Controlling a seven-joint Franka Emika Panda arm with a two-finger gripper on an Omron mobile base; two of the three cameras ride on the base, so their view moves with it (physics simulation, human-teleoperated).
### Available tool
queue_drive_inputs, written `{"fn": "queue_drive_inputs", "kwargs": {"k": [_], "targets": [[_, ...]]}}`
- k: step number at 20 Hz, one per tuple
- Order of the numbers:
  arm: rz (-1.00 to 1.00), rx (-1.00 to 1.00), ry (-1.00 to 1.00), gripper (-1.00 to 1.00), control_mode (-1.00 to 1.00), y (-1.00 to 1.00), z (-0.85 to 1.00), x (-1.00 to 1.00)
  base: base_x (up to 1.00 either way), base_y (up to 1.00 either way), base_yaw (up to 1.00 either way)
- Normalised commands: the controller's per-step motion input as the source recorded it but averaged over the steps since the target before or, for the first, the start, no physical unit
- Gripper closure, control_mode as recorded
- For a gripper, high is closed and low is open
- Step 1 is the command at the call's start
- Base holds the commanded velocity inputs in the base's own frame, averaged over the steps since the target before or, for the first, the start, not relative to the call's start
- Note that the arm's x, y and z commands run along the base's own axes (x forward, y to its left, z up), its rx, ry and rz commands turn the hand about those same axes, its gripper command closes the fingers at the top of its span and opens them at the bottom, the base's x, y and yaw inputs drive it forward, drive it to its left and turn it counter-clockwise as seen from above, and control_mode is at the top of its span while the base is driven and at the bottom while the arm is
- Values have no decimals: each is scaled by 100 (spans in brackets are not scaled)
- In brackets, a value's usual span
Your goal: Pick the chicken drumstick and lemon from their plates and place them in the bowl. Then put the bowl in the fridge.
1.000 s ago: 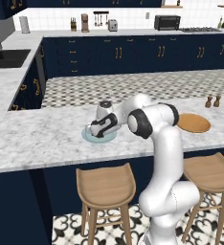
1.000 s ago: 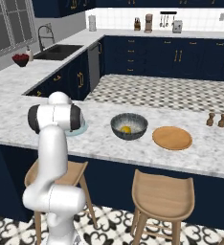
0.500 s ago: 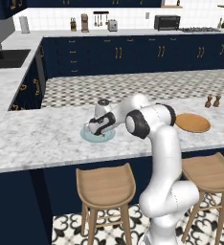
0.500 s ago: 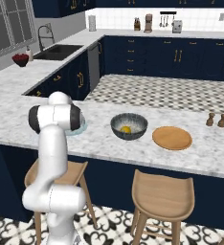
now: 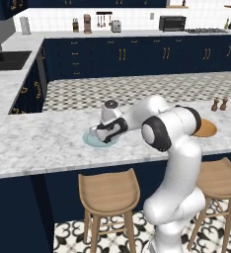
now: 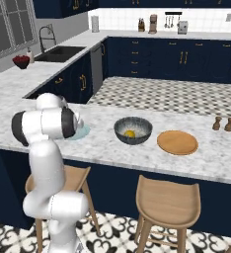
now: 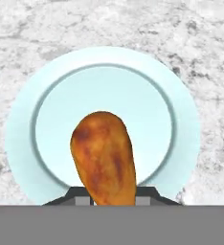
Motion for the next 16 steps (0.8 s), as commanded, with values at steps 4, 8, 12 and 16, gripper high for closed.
{"fn": "queue_drive_inputs", "kwargs": {"k": [4, 8, 12, 16], "targets": [[-9, 0, -1, 100, -100, -25, 96, -63, 0, 0, 0], [-15, 0, 3, 100, -100, -56, 94, -21, 0, 0, 0], [-19, -1, 15, 100, -100, -84, 78, -2, 0, 0, 0], [-17, -1, 16, 100, -100, -91, 57, -12, 0, 0, 0]]}}
